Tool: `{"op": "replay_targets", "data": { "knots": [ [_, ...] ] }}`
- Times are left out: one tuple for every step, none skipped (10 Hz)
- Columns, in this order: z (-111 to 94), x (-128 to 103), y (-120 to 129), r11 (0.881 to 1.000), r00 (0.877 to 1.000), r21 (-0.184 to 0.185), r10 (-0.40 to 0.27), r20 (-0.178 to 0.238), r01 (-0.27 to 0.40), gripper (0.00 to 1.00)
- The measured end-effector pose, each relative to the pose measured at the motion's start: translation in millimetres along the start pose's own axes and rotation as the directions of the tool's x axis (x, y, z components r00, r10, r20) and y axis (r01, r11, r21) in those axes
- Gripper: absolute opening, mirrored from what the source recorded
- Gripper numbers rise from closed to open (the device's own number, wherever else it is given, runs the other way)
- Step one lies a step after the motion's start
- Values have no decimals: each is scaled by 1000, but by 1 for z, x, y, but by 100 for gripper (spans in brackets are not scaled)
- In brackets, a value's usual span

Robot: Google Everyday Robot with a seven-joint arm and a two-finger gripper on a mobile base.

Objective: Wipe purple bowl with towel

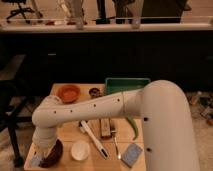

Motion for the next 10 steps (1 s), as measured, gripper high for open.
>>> {"op": "replay_targets", "data": {
  "knots": [
    [5, 0, 3, 1000, 1000, -3, 4, 6, -4, 0],
    [8, 1, 5, 1000, 1000, -4, 8, 12, -8, 0],
    [12, 3, 6, 1000, 1000, 1, 14, 14, -14, 0],
    [12, 5, 7, 1000, 1000, 7, 21, 11, -22, 0],
    [12, 6, 8, 1000, 1000, 7, 24, 10, -24, 0],
    [12, 6, 7, 1000, 1000, 7, 22, 11, -22, 0],
    [12, 5, 7, 1000, 1000, 6, 21, 11, -21, 0],
    [12, 6, 7, 1000, 1000, 7, 22, 11, -22, 0],
    [12, 6, 7, 1000, 1000, 6, 22, 11, -22, 0],
    [12, 6, 8, 1000, 1000, 4, 25, 14, -25, 0]
  ]
}}
